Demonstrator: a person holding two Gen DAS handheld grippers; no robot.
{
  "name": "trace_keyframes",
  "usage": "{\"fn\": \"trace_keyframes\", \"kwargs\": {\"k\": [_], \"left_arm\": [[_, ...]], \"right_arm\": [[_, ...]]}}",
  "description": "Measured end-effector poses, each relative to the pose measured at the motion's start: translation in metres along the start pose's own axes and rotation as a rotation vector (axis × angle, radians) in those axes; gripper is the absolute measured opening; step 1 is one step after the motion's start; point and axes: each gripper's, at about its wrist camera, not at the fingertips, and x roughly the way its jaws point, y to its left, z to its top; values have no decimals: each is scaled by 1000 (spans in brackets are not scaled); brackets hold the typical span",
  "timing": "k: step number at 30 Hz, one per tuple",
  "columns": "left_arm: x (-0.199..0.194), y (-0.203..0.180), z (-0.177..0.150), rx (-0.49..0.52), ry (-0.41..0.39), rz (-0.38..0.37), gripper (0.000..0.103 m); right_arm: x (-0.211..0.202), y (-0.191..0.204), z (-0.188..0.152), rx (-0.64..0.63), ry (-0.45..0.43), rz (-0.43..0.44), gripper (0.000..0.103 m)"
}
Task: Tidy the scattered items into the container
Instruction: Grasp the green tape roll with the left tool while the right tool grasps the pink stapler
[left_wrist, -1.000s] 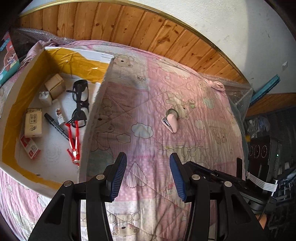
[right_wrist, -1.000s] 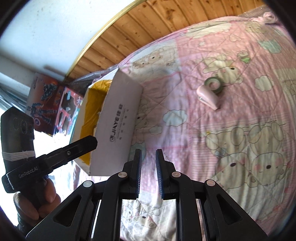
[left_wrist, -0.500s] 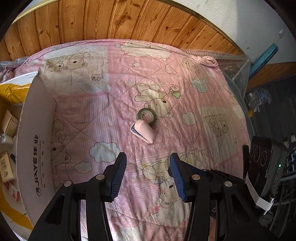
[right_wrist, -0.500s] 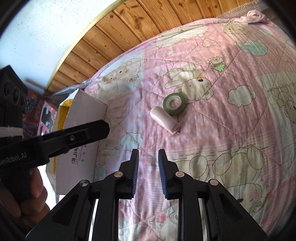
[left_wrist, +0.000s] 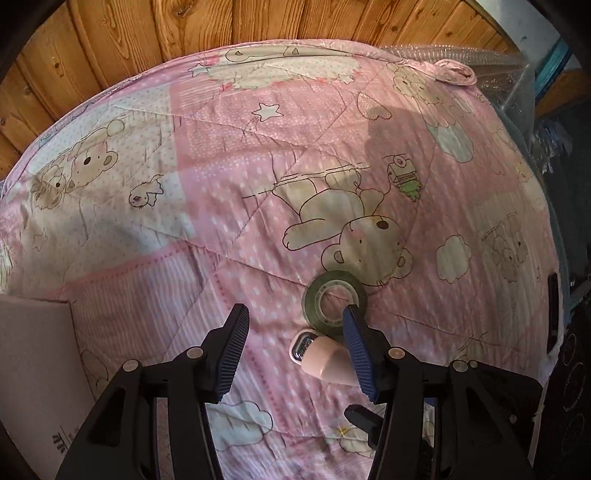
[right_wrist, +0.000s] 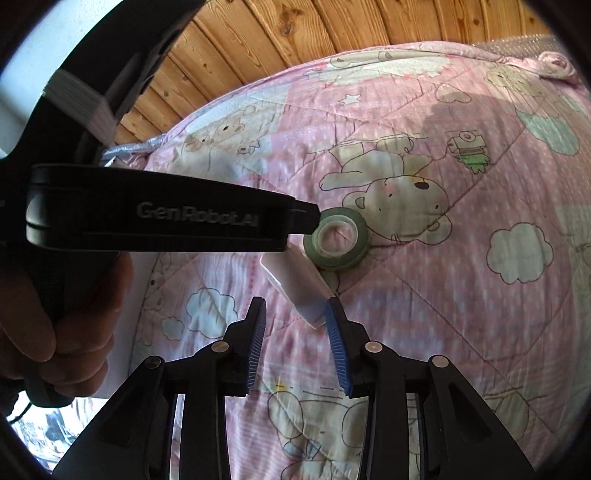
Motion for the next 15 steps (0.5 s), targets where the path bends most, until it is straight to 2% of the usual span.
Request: {"fn": "trace_keyframes", "kwargs": {"k": [5, 9, 11, 12, 13, 14, 15], "left_arm": [[30, -1, 6, 63, 62, -7, 54], [32, -8, 7, 144, 19, 22, 55], [33, -14, 5, 192, 11, 54, 52], [32, -17, 3, 221, 2, 72, 47], [30, -18, 1, 243, -8, 79, 37], [29, -18, -1, 251, -14, 76, 21], [26, -15, -2, 248, -16, 65, 18]], "right_arm": [[19, -4, -4, -6, 25, 21, 38], [20, -5, -5, 1, -26, 38, 38], [22, -5, -4, 3, -43, 36, 34], [23, -5, -4, 4, -44, 36, 24], [24, -5, -4, 7, -41, 37, 18], [25, -4, -3, 7, -38, 40, 17], [25, -3, -3, 1, -35, 36, 10]]}}
